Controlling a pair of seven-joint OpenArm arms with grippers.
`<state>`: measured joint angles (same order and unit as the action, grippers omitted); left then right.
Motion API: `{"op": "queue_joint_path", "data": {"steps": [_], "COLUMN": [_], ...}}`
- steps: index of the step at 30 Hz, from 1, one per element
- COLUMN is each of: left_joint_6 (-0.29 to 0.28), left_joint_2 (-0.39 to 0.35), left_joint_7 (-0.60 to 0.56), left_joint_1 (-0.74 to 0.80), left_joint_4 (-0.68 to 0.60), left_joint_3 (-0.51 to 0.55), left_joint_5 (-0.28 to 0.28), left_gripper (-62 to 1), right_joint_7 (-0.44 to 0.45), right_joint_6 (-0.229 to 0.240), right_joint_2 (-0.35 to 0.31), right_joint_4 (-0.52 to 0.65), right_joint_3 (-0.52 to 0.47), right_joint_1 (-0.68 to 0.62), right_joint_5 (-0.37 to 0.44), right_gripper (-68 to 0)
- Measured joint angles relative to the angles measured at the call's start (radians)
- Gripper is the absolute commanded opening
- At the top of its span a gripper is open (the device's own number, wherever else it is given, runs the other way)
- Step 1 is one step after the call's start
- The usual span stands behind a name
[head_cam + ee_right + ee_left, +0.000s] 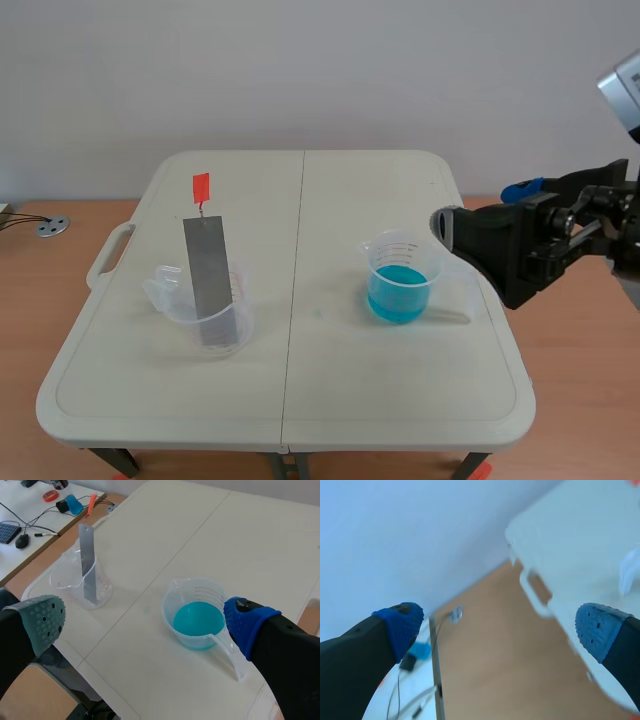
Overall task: Hold the metal plate by the orange handle, dip it into the blue solution, take it out and point at it, then put the plate back in the beaker on the left.
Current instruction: 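Return to the home posture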
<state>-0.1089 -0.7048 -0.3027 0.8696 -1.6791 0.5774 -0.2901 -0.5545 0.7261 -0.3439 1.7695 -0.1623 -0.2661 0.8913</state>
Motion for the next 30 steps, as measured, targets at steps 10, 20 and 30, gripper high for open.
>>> {"op": "queue_joint_path", "data": {"steps": [10, 20, 30], "left_joint_6": [-0.045, -0.041, -0.041], "left_joint_2": [-0.051, -0.047, -0.046], "left_joint_7": [0.047, 0.049, 0.046], "left_joint_1": [-0.168, -0.281, -0.327], "left_joint_4": [-0.167, -0.177, -0.177], "left_joint_3": [-0.219, -0.500, -0.614], "left_joint_5": [-0.002, 0.058, 0.061], "left_gripper": [1.4, 1.4, 1.4], "right_joint_7": [0.022, 0.053, 0.052], "right_joint_6": [0.004, 0.004, 0.004], "right_joint_2": [-0.019, -0.034, -0.034], "right_joint_4": [0.000, 0.000, 0.000], "right_joint_3": [-0.039, -0.039, -0.039], "right_joint_1": [-0.100, -0.122, -0.122], "right_joint_5": [0.004, 0.004, 0.004], "right_gripper": [-1.2, -1.2, -1.2]}}
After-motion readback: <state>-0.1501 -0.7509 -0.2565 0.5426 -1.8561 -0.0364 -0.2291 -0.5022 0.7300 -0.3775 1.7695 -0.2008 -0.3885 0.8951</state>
